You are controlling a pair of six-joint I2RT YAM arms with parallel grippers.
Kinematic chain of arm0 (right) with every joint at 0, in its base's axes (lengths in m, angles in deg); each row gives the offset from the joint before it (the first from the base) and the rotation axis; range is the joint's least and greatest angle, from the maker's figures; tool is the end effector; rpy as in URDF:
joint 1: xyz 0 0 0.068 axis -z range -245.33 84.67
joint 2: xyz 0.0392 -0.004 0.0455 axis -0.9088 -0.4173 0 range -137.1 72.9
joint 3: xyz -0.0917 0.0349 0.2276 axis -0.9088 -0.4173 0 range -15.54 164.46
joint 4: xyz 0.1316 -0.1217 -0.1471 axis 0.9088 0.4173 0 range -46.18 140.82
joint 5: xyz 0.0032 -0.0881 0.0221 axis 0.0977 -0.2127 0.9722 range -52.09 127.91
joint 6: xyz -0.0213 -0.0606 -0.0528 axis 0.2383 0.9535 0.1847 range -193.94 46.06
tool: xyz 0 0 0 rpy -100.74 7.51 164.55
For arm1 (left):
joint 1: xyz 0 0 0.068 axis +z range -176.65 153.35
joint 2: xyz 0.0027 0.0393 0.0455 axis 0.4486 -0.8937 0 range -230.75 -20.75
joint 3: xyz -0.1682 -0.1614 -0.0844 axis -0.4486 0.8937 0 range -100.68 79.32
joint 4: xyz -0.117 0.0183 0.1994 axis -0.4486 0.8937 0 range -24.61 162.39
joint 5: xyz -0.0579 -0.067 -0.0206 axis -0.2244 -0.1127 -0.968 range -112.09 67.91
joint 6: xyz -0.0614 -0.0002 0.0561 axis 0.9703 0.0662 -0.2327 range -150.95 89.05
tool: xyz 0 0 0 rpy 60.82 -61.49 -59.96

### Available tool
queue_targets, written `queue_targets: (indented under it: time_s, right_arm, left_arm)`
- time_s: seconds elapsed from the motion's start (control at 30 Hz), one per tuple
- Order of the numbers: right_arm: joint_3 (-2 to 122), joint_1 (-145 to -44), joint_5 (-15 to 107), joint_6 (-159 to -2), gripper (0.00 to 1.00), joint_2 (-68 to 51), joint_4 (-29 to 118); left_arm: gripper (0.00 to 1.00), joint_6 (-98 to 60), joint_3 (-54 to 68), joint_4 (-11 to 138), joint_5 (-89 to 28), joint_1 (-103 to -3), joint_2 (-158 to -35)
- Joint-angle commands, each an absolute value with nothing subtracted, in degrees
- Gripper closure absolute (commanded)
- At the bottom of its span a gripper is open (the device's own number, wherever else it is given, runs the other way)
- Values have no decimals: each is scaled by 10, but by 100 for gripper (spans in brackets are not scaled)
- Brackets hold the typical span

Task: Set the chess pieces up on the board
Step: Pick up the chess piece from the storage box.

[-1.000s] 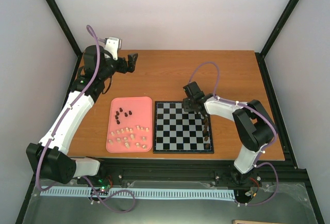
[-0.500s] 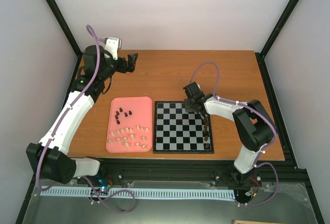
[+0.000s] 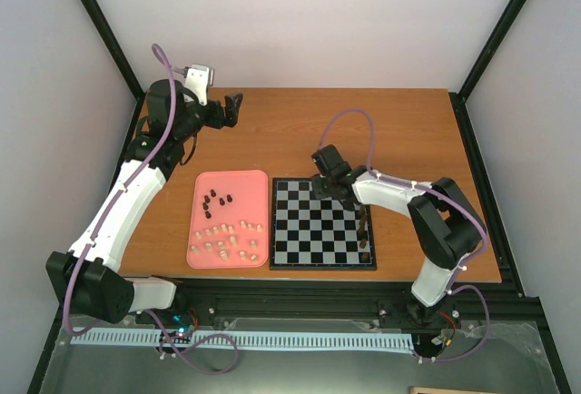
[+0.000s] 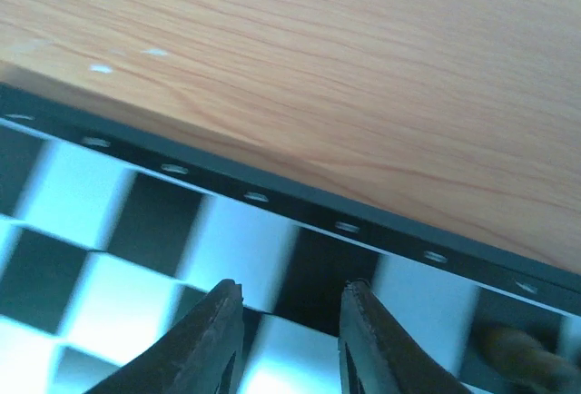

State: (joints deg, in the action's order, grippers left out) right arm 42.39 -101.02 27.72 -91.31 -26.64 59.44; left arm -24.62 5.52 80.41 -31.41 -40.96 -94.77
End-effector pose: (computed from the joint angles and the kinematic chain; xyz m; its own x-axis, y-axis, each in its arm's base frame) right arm 0.2815 0.1865 0.1294 -0.8000 -0.2128 -0.5610 -0.2699 0.9627 0.0196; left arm 0.2960 -0.0875 0.3633 -0.2968 -0.0365 -0.9542 0.3647 0.9192 -0.1486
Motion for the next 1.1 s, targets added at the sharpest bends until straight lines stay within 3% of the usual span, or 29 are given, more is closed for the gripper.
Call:
queue_targets:
  time_s: [0.0,0.2,0.5,1.07]
  right_arm:
    - [472,-1057,303,-887,68,-256,576]
    - [544,-1112,358,-866,62,-310,557]
    - [706,-1184,440,-833,62,-452,560]
    - [880,-1212,471,-804,61,-593,638]
  left_arm:
    - [0,-234,35,795,-307,-411,-943]
    - [0,-227,52,793,-276,-412,-903]
    - [0,-223,66,788,-266,-412,-877]
    - [0,-228,70,792,-254,-412,-866]
